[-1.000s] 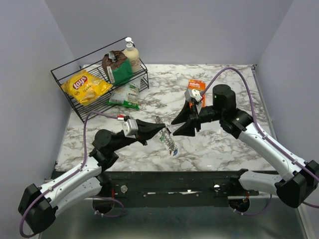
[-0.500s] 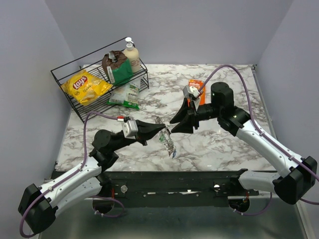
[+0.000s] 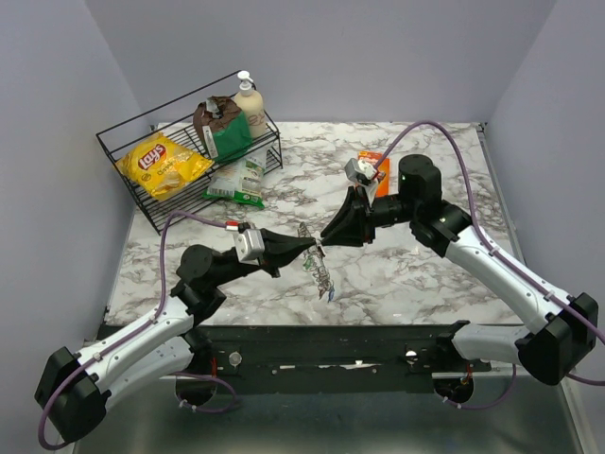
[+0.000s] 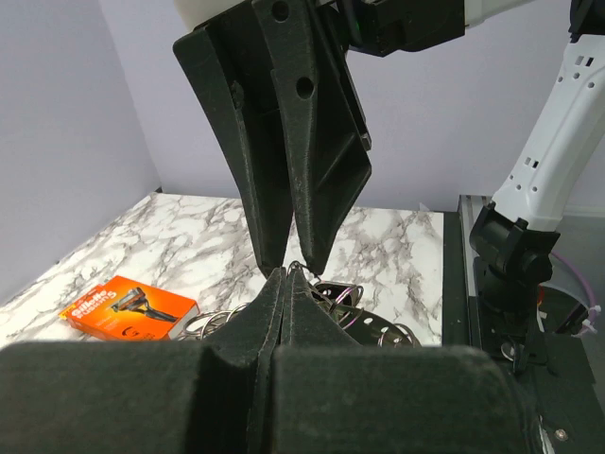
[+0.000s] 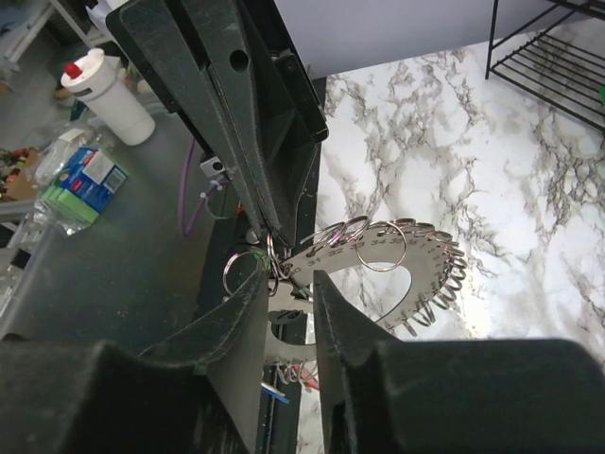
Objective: Put the keys on the keyring
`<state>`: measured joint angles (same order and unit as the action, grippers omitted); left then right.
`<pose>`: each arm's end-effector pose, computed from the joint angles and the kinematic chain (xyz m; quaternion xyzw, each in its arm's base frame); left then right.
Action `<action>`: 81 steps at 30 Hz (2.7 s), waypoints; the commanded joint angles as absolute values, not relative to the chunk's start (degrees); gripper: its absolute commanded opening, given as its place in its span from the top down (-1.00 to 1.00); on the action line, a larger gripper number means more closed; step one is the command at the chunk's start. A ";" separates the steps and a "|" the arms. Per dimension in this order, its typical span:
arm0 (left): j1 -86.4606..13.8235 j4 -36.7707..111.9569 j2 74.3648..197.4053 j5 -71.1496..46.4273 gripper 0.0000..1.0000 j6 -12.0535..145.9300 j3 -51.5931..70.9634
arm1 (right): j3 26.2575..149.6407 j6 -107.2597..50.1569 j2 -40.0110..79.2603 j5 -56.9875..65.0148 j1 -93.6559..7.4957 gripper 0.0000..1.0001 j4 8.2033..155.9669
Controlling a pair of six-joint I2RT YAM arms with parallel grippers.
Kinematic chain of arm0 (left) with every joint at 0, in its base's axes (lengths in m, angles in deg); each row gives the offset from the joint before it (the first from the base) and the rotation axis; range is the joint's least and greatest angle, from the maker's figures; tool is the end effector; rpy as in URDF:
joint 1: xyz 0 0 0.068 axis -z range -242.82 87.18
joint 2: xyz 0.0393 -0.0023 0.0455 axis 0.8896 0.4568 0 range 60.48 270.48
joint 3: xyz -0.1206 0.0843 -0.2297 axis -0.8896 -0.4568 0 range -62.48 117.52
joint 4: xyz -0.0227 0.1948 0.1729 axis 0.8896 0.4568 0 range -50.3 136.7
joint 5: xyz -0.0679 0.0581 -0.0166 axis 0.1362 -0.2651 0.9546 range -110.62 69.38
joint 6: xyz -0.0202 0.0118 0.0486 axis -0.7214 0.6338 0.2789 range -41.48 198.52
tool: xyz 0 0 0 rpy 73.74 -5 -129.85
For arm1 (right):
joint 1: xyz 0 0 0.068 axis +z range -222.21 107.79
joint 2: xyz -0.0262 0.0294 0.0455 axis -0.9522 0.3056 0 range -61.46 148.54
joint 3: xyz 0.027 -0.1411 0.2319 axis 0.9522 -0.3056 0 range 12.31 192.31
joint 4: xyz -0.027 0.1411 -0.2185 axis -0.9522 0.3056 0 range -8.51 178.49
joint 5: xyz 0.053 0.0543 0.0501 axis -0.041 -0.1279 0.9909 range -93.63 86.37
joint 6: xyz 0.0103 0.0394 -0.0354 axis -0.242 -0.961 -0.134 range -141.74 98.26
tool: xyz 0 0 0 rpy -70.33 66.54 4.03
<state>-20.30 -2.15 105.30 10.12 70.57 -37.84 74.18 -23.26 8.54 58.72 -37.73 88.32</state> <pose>0.1208 -0.1355 0.3100 0.3703 0.4518 -0.4748 0.6582 0.2033 0.1779 0.3629 -0.4948 0.5613 0.5515 0.3687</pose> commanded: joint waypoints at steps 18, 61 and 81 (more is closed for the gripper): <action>-20.02 -4.77 103.28 9.70 1.00 72.19 -36.29 | 73.66 -22.53 9.38 56.67 -37.84 0.84 88.34; -20.02 -9.17 105.83 10.40 1.00 70.96 -36.65 | 73.75 -19.54 13.34 59.13 -37.23 0.99 88.87; -20.02 -9.26 105.48 9.88 1.00 70.96 -36.82 | 72.43 -20.95 13.08 57.37 -35.82 0.93 86.76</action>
